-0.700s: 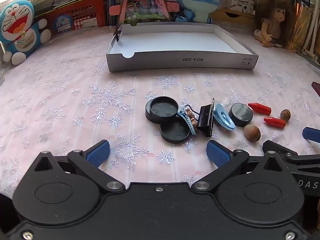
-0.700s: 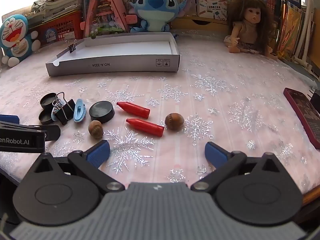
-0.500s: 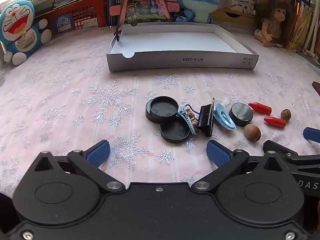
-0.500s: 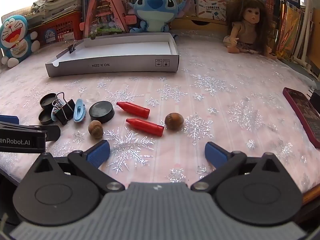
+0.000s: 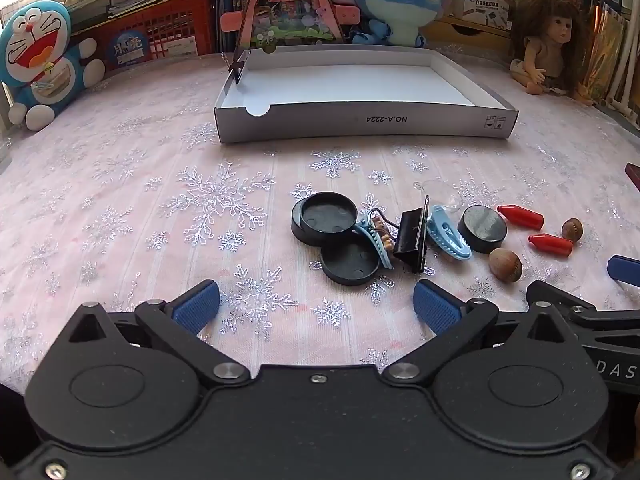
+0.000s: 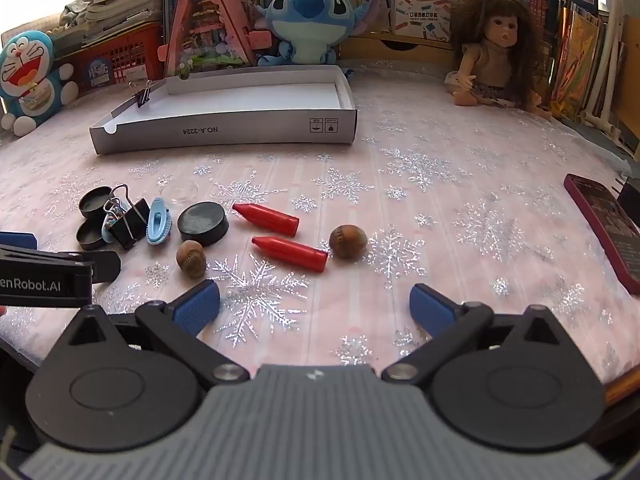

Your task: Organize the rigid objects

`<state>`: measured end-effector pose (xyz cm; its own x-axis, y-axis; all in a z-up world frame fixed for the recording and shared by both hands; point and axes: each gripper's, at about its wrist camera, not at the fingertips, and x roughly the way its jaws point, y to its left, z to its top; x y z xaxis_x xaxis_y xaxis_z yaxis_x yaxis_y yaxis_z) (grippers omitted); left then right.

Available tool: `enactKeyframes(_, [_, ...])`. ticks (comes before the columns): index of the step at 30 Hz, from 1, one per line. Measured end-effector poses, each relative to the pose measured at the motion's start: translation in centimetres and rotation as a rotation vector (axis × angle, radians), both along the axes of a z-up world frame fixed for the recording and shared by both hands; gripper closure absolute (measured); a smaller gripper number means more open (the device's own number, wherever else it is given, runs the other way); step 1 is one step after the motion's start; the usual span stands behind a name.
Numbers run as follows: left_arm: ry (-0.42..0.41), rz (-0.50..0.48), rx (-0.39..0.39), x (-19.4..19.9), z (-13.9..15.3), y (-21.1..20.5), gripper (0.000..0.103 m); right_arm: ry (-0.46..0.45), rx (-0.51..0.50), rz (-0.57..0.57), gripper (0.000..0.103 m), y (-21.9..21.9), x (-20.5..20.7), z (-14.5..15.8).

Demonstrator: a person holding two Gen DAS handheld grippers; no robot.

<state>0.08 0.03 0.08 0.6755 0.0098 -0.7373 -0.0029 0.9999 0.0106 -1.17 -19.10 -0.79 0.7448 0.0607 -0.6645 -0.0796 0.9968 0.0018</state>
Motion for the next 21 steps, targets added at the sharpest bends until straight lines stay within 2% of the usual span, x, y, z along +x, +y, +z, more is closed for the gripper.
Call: enactKeyframes(21, [-0.003, 0.001, 0.001, 0.04, 0.22, 0.00, 0.000, -0.001, 0.001, -0.001, 0.000, 0.05, -0.10, 0.01])
